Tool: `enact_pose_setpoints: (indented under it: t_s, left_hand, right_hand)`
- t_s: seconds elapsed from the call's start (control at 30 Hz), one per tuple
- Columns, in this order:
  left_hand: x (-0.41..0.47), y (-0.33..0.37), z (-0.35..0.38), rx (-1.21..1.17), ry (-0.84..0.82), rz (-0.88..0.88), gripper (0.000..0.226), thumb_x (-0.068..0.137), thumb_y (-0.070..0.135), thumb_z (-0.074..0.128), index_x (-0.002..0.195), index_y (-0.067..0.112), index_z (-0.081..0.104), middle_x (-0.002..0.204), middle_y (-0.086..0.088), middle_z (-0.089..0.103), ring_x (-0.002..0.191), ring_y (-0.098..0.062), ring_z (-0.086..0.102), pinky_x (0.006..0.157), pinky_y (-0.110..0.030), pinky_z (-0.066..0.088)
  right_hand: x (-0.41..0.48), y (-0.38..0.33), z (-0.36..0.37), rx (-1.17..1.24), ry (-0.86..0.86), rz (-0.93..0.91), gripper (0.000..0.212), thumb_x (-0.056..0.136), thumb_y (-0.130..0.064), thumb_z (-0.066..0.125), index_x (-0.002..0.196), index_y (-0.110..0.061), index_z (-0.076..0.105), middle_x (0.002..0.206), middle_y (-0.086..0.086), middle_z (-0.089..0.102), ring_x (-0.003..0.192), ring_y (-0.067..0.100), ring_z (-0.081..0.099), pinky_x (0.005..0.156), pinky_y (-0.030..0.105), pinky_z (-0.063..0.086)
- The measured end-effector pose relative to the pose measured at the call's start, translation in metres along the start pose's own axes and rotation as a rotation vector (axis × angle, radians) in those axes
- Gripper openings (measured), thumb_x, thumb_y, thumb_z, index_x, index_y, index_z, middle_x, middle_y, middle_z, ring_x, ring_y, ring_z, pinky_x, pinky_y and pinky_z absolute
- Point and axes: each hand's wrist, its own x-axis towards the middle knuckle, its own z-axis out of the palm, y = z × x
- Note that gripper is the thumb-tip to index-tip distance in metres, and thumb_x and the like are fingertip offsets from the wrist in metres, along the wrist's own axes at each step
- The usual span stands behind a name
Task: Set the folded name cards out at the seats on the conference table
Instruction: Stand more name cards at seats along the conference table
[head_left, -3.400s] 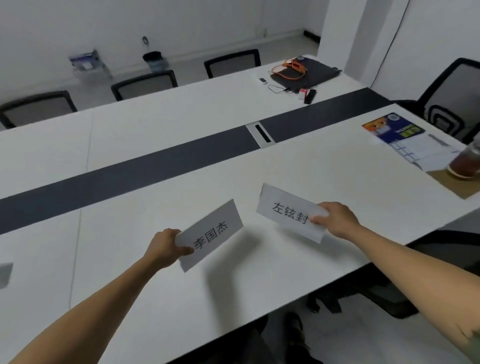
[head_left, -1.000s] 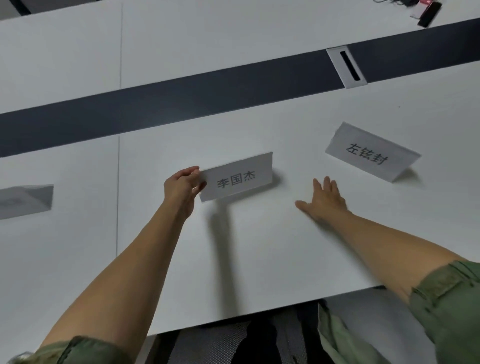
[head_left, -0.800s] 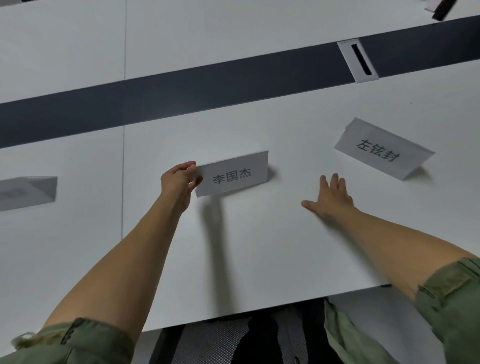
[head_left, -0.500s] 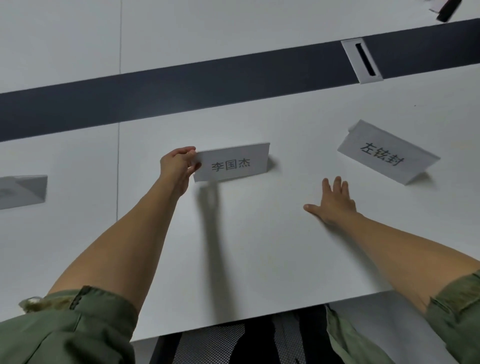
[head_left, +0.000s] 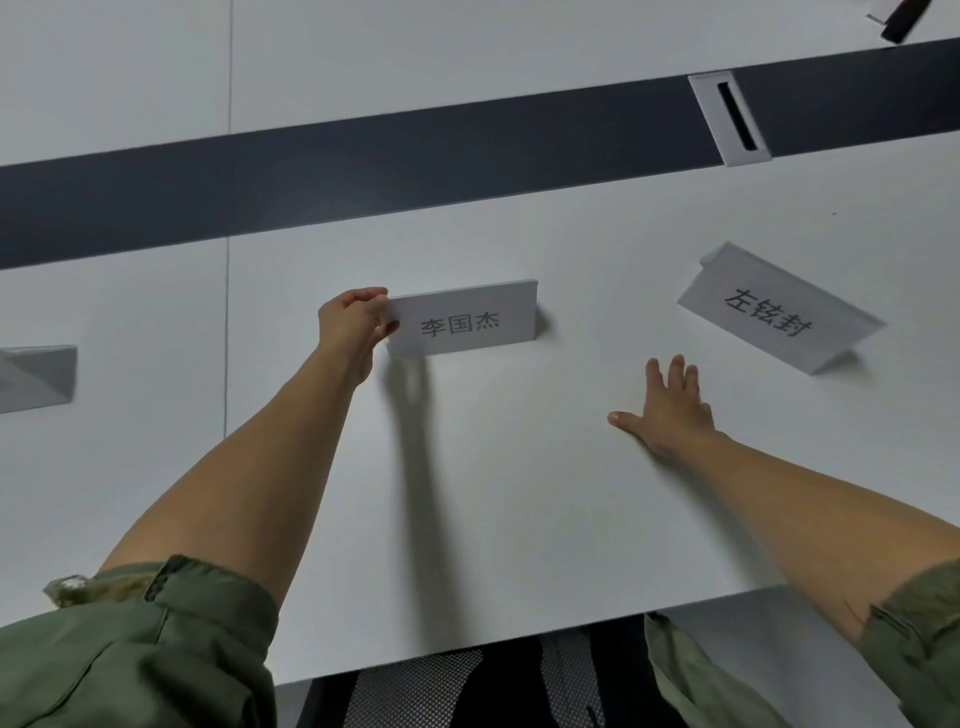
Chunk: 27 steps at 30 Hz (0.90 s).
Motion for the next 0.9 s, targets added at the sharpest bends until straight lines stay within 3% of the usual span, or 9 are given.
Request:
enact_pose_setpoints:
  t_s: [0.23, 0.37, 0.43, 0.5, 0.57, 0.63, 0.7, 0.77, 0.9]
  left_hand:
    - [0.002, -0.004, -0.008, 0.056, -0.006, 0.003, 0.015, 0.089, 0.01, 0.063, 0.104, 0.01, 0.061, 0.102, -0.011, 0.06, 0.088, -0.022, 0.059, 0.076, -0.033, 0.055]
    - [-0.011, -0.019, -0.029, 0.081, 0.075, -0.038, 0.017, 0.087, 0.018, 0.066, 0.103, 0.012, 0.061, 0.092, -0.007, 0.062, 0.085, -0.019, 0.058, 0.077, -0.033, 0.054]
    - [-0.026, -0.035, -0.036, 0.104, 0.129, -0.07, 0.012, 0.088, 0.015, 0.064, 0.099, 0.01, 0.062, 0.085, -0.006, 0.061, 0.081, -0.02, 0.059, 0.076, -0.034, 0.054]
    - [-0.05, -0.055, -0.036, 0.138, 0.15, -0.105, 0.003, 0.087, 0.01, 0.062, 0.09, 0.009, 0.062, 0.077, -0.007, 0.059, 0.069, -0.02, 0.056, 0.067, -0.032, 0.051]
    - [-0.075, -0.079, -0.028, 0.186, 0.121, -0.151, 0.008, 0.085, 0.005, 0.06, 0.078, 0.01, 0.06, 0.068, -0.009, 0.056, 0.056, -0.021, 0.048, 0.056, -0.026, 0.043]
    - [-0.103, -0.101, -0.014, 0.258, 0.059, -0.184, 0.011, 0.08, 0.004, 0.057, 0.071, 0.01, 0.059, 0.065, -0.01, 0.055, 0.052, -0.021, 0.045, 0.055, -0.025, 0.039]
    - [-0.127, -0.117, 0.006, 0.347, -0.006, -0.192, 0.01, 0.077, 0.007, 0.056, 0.07, 0.012, 0.061, 0.067, -0.008, 0.059, 0.059, -0.023, 0.05, 0.06, -0.028, 0.043]
    - [-0.148, -0.128, 0.03, 0.435, -0.066, -0.172, 0.009, 0.08, 0.01, 0.056, 0.075, 0.014, 0.064, 0.074, -0.004, 0.063, 0.069, -0.022, 0.055, 0.066, -0.029, 0.046]
    - [-0.184, -0.134, 0.088, 0.562, -0.168, -0.106, 0.014, 0.086, 0.012, 0.055, 0.094, 0.01, 0.067, 0.091, -0.003, 0.066, 0.082, -0.019, 0.06, 0.07, -0.025, 0.045]
  right_hand:
    - [0.001, 0.001, 0.001, 0.005, -0.007, 0.005, 0.109, 0.082, -0.069, 0.055, 0.154, -0.016, -0.008, 0.161, 0.014, -0.017, 0.149, 0.033, -0.013, 0.112, 0.056, 0.025]
    - [0.002, 0.002, 0.002, 0.004, -0.001, 0.004, 0.109, 0.082, -0.07, 0.054, 0.154, -0.017, -0.008, 0.161, 0.014, -0.017, 0.149, 0.033, -0.013, 0.112, 0.056, 0.024]
    - [0.001, 0.003, 0.001, 0.011, -0.005, -0.001, 0.109, 0.082, -0.069, 0.055, 0.154, -0.017, -0.007, 0.161, 0.014, -0.016, 0.149, 0.033, -0.012, 0.112, 0.056, 0.024]
    - [-0.002, 0.002, 0.0, 0.032, -0.01, -0.013, 0.109, 0.082, -0.068, 0.056, 0.154, -0.017, -0.007, 0.161, 0.013, -0.016, 0.149, 0.033, -0.013, 0.113, 0.056, 0.022]
    - [-0.001, 0.003, -0.007, 0.049, -0.044, -0.022, 0.106, 0.084, -0.063, 0.059, 0.154, -0.017, -0.006, 0.161, 0.013, -0.015, 0.149, 0.033, -0.011, 0.115, 0.054, 0.02]
    - [-0.001, 0.01, -0.021, 0.058, -0.111, -0.059, 0.1, 0.083, -0.061, 0.06, 0.155, -0.018, 0.005, 0.163, 0.012, -0.006, 0.15, 0.031, -0.002, 0.115, 0.052, 0.021]
    - [-0.004, 0.021, -0.035, 0.108, -0.152, -0.096, 0.093, 0.078, -0.064, 0.06, 0.149, -0.014, 0.025, 0.159, 0.013, 0.021, 0.146, 0.029, 0.021, 0.111, 0.047, 0.029]
    - [-0.015, 0.038, -0.043, 0.207, -0.099, -0.104, 0.076, 0.086, -0.051, 0.063, 0.145, -0.013, 0.036, 0.151, 0.009, 0.04, 0.137, 0.028, 0.039, 0.108, 0.04, 0.035]
    - [-0.034, 0.088, -0.05, 0.296, 0.058, -0.096, 0.05, 0.09, -0.041, 0.062, 0.132, -0.016, 0.054, 0.138, 0.006, 0.055, 0.124, 0.026, 0.053, 0.1, 0.036, 0.042]
